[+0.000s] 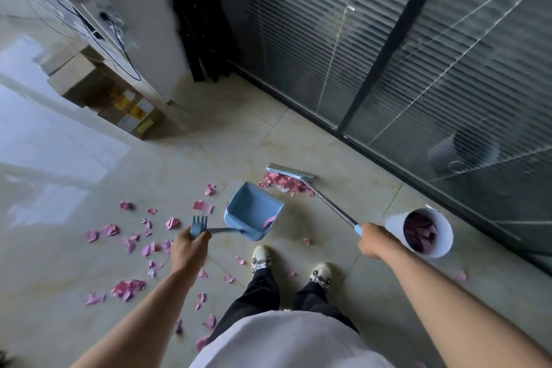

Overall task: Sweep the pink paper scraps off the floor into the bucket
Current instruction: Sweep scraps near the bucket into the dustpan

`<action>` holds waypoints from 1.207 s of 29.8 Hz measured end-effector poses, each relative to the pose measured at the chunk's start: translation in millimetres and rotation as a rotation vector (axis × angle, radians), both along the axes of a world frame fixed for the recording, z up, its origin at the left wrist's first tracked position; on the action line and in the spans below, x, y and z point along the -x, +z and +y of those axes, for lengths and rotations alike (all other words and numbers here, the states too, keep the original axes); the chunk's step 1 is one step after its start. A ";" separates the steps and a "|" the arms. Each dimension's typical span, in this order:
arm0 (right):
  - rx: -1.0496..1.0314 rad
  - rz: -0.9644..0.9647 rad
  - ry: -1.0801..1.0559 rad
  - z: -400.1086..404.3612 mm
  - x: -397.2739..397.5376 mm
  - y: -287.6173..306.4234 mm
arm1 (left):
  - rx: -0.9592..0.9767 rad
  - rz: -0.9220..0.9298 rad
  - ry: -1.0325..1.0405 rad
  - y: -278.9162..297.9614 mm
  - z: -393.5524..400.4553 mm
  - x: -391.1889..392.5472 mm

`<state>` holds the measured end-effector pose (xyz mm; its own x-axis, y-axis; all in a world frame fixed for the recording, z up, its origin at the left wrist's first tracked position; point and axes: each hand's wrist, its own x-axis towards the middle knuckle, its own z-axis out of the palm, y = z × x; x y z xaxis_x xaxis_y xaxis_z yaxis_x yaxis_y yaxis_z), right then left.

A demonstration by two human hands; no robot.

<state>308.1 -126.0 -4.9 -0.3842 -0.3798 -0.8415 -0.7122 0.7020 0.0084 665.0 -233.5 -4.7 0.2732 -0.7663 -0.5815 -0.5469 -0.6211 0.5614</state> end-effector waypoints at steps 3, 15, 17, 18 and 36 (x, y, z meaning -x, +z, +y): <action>-0.043 0.051 0.076 22.1 -1.8 12.6 | 0.010 0.011 0.020 -0.6 4.5 -3.3; 0.185 0.031 0.001 -13.7 -28.7 4.8 | 0.024 -0.003 0.319 -3.9 34.2 -20.8; 0.174 0.013 -0.001 -33.8 -37.3 -0.1 | 0.014 -0.022 0.381 -4.5 40.6 -28.3; 0.166 -0.002 0.021 -41.0 -42.4 -2.0 | 0.016 -0.051 0.416 -3.0 44.8 -33.1; 0.071 0.179 0.332 54.3 63.4 28.5 | 0.049 -0.297 0.308 3.0 82.5 -30.4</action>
